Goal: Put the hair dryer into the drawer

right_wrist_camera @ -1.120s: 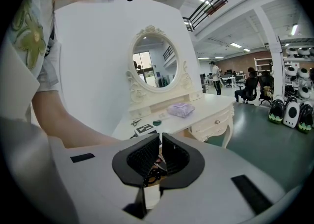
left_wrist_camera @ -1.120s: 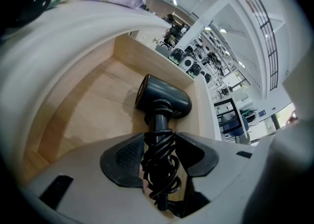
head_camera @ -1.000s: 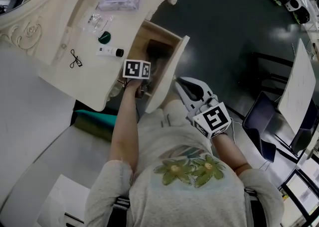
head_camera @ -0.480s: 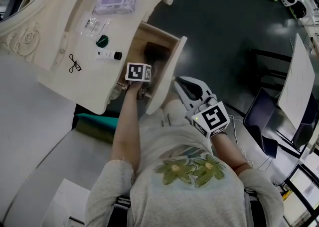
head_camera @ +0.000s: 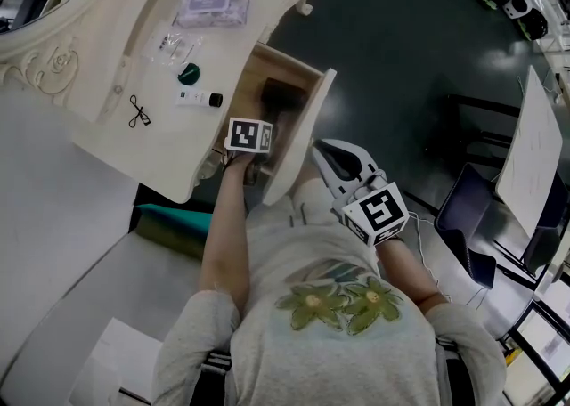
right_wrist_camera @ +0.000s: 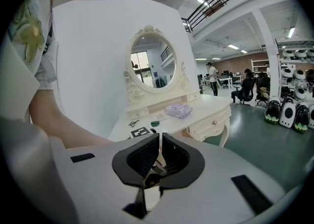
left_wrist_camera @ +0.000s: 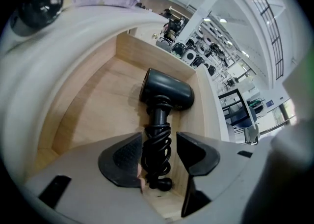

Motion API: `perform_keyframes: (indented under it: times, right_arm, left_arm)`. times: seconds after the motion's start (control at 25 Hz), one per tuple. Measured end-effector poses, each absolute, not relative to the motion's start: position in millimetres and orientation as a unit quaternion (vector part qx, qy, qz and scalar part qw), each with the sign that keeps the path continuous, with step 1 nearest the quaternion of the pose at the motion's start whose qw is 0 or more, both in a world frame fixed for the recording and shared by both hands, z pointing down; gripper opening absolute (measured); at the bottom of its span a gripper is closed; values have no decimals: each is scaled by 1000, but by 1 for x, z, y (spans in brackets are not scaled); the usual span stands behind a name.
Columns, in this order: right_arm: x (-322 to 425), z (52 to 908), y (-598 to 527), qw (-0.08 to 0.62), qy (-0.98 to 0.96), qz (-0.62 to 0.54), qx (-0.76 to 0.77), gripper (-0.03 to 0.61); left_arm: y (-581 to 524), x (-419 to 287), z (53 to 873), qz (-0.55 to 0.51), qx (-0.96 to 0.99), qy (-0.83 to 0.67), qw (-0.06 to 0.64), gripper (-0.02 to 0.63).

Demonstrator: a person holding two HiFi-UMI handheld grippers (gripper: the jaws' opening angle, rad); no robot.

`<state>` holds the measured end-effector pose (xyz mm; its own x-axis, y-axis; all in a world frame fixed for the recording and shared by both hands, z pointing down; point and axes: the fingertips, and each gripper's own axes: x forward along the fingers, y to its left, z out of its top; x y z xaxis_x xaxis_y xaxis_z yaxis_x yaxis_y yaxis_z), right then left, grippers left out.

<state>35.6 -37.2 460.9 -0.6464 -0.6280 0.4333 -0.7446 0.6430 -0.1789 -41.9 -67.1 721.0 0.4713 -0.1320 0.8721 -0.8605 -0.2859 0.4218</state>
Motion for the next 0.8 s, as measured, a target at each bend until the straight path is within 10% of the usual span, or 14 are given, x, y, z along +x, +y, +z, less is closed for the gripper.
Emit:
perform_keyframes:
  times: [0.28, 0.48, 0.8]
  right_arm:
    - [30, 454, -36, 149, -901, 172, 369, 26]
    - [26, 445, -35, 135, -908, 174, 357, 26]
    - [24, 429, -28, 125, -914, 176, 343, 26]
  left_arm:
    - [-62, -57, 683, 333, 726, -379, 467, 205]
    - [-66, -69, 643, 298, 735, -430, 431, 24]
    - [-56, -43, 527, 68, 819, -367, 436, 11]
